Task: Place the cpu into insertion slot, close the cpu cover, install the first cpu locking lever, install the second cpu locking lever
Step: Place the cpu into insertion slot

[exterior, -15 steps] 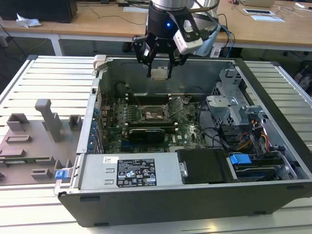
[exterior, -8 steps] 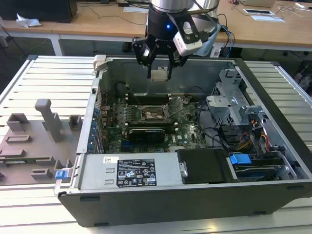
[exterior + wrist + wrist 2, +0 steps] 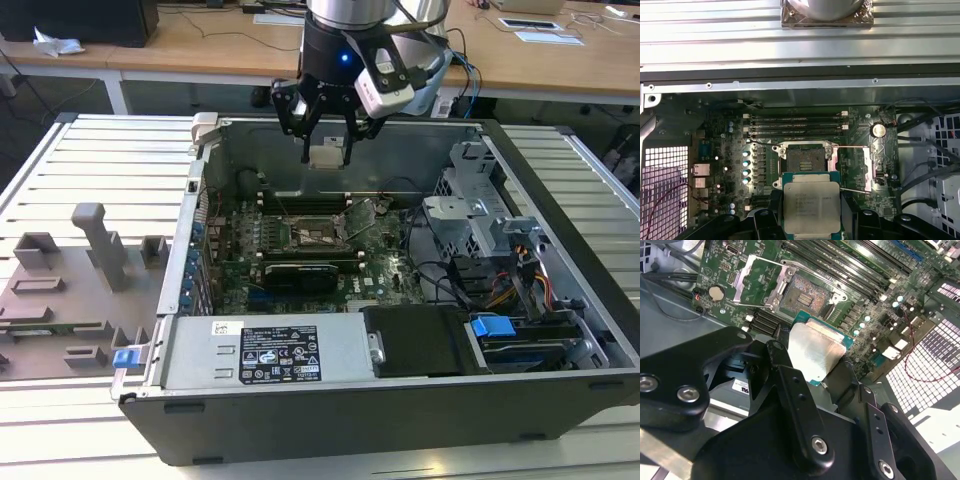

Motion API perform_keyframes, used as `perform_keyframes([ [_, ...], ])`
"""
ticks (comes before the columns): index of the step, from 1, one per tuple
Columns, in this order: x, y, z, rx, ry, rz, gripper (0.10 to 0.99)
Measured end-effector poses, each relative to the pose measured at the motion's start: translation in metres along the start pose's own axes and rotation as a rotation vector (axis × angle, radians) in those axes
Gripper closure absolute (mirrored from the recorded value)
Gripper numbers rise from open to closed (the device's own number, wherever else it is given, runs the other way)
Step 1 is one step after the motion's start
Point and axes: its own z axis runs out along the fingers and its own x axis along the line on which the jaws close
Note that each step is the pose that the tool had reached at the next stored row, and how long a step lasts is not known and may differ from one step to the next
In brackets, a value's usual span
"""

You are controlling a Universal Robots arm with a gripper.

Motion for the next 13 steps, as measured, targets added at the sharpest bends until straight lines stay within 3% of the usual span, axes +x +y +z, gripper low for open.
perform_keyframes([
  [13, -0.0001, -0.0008, 0.0083, 0.000, 0.0000, 0.000, 0.541],
])
